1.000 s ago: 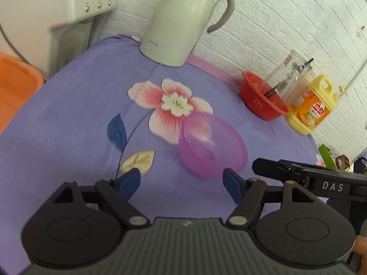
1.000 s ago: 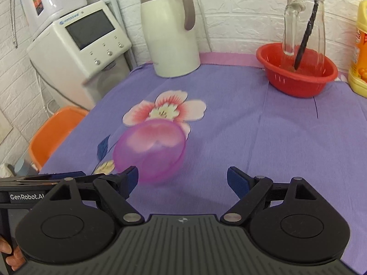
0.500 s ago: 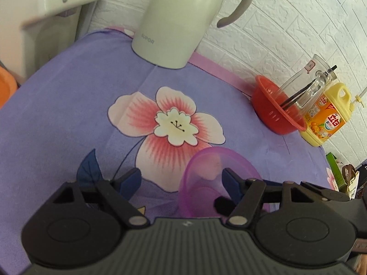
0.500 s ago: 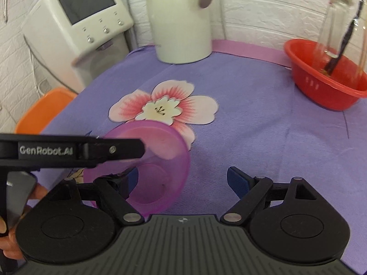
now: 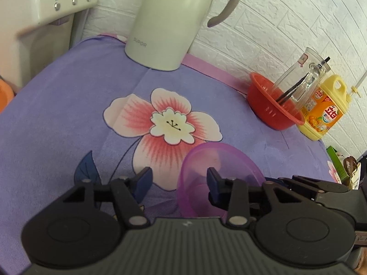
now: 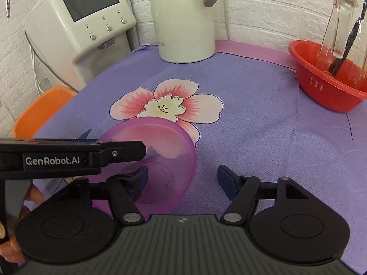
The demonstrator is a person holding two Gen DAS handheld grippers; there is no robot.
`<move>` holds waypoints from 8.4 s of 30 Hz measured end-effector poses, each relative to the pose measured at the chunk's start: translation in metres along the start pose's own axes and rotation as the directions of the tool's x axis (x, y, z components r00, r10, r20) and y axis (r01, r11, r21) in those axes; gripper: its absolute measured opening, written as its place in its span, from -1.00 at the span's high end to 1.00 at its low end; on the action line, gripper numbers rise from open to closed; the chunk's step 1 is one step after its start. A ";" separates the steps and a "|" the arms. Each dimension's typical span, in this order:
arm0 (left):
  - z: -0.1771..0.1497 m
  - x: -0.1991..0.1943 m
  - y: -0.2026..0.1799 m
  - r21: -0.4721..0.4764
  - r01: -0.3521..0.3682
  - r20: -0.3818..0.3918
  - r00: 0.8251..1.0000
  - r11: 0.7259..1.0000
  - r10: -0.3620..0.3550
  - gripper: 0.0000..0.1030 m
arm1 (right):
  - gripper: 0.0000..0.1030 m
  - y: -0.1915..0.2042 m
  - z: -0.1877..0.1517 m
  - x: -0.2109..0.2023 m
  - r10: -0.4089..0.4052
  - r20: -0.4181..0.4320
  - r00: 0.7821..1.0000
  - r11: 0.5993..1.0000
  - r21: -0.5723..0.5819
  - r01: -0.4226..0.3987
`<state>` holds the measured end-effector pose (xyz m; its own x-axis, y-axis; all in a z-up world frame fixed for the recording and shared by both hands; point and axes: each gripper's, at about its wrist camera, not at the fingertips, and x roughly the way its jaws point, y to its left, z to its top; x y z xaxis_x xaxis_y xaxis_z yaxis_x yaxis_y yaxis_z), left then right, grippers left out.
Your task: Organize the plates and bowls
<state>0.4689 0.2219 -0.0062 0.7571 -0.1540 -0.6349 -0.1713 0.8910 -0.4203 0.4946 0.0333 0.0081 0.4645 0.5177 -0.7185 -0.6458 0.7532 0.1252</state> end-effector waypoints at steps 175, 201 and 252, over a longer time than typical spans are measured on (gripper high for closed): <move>-0.235 -0.100 -0.229 0.480 0.296 -0.308 0.938 0.826 -0.158 -0.38 | -1.00 -0.023 -0.299 -0.263 -0.308 0.115 0.944 0.873 0.428 0.233; -0.254 -0.130 -0.233 0.321 0.332 -0.272 0.929 0.887 -0.250 0.17 | -1.00 0.003 -0.299 -0.277 -0.310 0.178 0.934 0.868 0.453 0.202; -0.205 -0.235 -0.060 0.149 0.019 0.109 0.993 0.989 -0.035 -0.43 | -1.00 0.137 -0.212 -0.192 -0.056 0.187 0.981 0.993 0.111 0.035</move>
<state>0.1725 0.1176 0.0351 0.8271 -0.1378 -0.5449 -0.0613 0.9416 -0.3312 0.1886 -0.0487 0.0178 0.6052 0.5417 -0.5834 -0.5578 0.8114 0.1748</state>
